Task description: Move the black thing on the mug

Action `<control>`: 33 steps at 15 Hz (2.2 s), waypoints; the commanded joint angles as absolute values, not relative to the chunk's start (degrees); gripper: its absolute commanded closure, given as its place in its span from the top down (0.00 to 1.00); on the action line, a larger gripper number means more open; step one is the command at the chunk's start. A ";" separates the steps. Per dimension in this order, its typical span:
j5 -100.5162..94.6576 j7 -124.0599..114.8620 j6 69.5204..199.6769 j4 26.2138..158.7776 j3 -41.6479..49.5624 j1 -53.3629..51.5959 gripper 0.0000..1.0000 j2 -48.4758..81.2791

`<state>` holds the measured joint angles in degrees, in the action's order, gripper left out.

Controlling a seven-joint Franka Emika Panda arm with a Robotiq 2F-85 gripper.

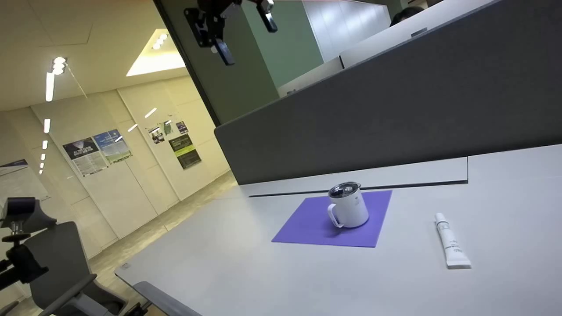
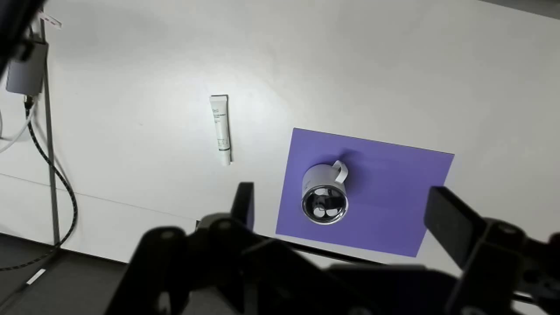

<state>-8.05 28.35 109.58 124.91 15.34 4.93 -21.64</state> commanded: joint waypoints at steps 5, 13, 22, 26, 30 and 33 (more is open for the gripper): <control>-7.83 28.52 109.51 124.82 14.88 5.47 1.00 -21.55; -4.42 32.15 121.65 121.10 14.26 3.60 0.74 -6.52; 4.68 38.71 136.28 115.01 7.12 6.03 0.11 12.48; 2.62 36.90 137.12 116.08 5.05 7.06 0.09 13.76; 2.25 36.79 137.17 114.62 4.60 7.38 0.01 16.10; 2.23 36.80 137.17 114.40 4.61 7.44 0.01 16.09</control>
